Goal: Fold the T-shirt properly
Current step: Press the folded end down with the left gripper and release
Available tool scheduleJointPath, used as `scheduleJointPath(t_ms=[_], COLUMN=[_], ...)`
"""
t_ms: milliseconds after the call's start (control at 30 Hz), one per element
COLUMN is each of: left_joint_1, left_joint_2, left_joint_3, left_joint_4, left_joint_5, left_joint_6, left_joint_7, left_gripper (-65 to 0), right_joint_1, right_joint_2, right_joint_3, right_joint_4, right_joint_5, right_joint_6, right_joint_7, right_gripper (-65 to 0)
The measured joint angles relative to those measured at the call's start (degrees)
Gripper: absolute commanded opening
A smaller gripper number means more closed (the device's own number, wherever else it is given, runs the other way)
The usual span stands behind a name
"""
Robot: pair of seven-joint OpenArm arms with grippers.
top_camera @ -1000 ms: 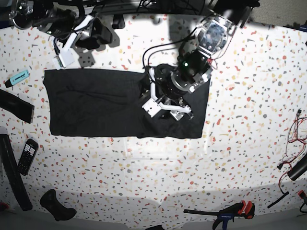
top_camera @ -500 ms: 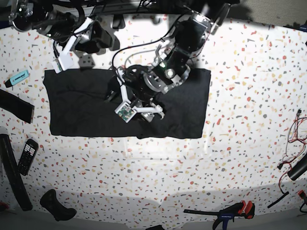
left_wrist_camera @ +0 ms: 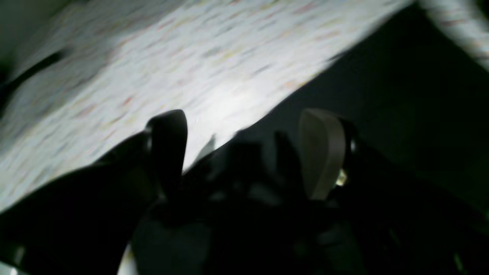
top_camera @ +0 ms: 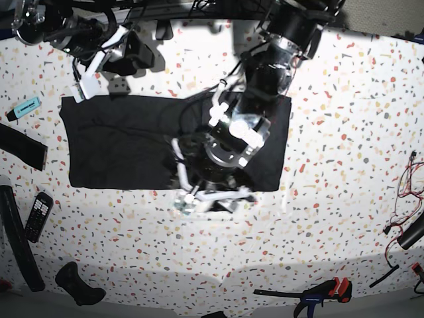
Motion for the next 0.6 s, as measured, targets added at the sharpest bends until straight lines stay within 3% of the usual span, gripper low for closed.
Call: scheduleJointPath(t_ms=[167, 233, 600], left_joint_1=[2.05, 3.58, 11.30], left_joint_2=[-6.05, -7.82, -4.26], left_joint_3=[-0.04, -0.13, 0.28], left_joint_4=[0.00, -0.02, -1.11], left_joint_5=[4.20, 4.02, 1.62], left_joint_6=[12.44, 15.21, 15.26], left_joint_7=[3.93, 4.90, -5.03], left_gripper=[-21.8, -21.8, -21.8], right_joint_1=[0.00, 0.00, 0.00], right_joint_2=[0.00, 0.00, 0.00], right_joint_3=[0.00, 0.00, 0.00], right_joint_4=[0.00, 0.00, 0.00], right_joint_5=[0.00, 0.00, -0.02], right_joint_6=[0.00, 0.00, 0.00], right_joint_7=[0.00, 0.00, 0.02], right_gripper=[-37.0, -37.0, -37.0])
